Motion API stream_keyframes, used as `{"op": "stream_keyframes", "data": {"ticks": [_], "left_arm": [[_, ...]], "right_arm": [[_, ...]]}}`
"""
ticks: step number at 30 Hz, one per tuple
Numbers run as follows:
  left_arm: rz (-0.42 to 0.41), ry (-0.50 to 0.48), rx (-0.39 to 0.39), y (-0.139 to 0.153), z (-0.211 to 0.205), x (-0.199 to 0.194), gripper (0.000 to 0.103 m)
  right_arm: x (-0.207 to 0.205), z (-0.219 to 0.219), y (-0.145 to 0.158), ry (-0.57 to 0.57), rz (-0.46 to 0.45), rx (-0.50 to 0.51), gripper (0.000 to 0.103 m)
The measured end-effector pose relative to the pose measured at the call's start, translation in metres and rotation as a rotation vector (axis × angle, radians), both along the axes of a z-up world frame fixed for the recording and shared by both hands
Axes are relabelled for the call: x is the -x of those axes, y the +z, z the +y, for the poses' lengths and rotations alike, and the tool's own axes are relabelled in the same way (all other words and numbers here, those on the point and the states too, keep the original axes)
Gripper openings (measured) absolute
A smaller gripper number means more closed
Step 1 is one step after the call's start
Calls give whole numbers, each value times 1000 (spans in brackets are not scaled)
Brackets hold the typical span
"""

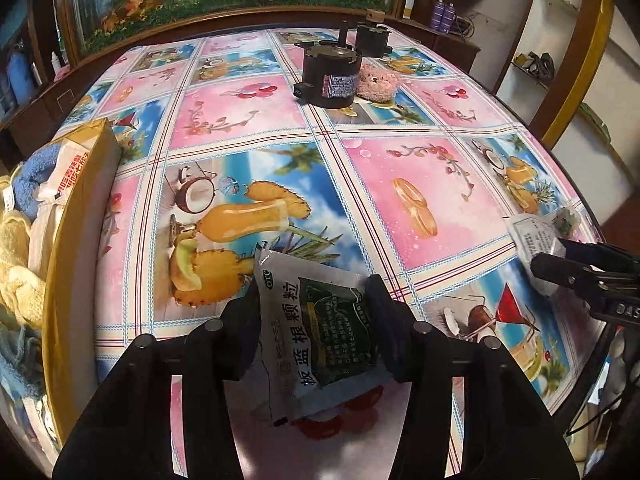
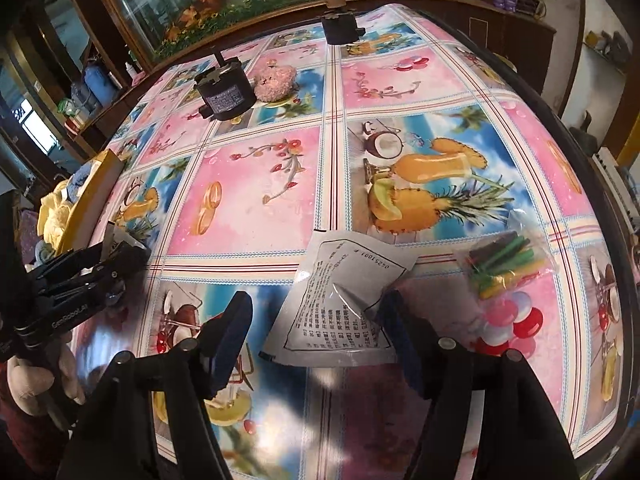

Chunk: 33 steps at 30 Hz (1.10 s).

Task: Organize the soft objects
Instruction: 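Grasp the white-green packet with the left gripper while the right grasps the white paper sachet, then carry both packets over the cardboard box and open both grippers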

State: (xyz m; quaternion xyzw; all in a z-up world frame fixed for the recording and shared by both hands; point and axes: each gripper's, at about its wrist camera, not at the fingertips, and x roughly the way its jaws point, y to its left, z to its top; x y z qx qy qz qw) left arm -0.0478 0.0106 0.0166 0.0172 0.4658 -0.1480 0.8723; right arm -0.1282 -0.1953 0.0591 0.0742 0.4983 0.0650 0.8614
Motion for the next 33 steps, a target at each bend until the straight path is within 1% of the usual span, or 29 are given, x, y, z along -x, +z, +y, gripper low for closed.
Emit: {"op": "stream_keyframes", "data": {"ticks": [1, 5, 9, 13, 16, 20, 23, 27, 31, 33], "left_arm": [[5, -3, 26, 2, 3, 3, 48], [-16, 7, 67, 14, 9, 11, 48], [-40, 25, 139, 35, 24, 24, 48], [-72, 79, 203, 60, 54, 37, 48], [-106, 155, 213, 74, 87, 47, 48], [-133, 284, 200, 81, 136, 58, 49], [-130, 386, 212, 77, 174, 65, 49], [-125, 482, 210, 69, 207, 72, 49], [-117, 522, 182, 58, 221, 75, 49], [-107, 513, 163, 51, 221, 73, 49]], "right_arm": [[-1, 2, -1, 19, 0, -4, 37], [4, 9, 1, 68, -4, -38, 34], [9, 12, 8, 86, -28, -95, 33], [10, 18, 25, 115, -60, -152, 33], [6, 33, 40, 160, -82, -189, 33], [-2, 71, 52, 259, -88, -224, 33], [-7, 109, 58, 345, -78, -261, 34], [-12, 163, 67, 452, -71, -287, 34], [-16, 214, 74, 541, -79, -265, 34], [-23, 238, 74, 571, -79, -251, 34]]}}
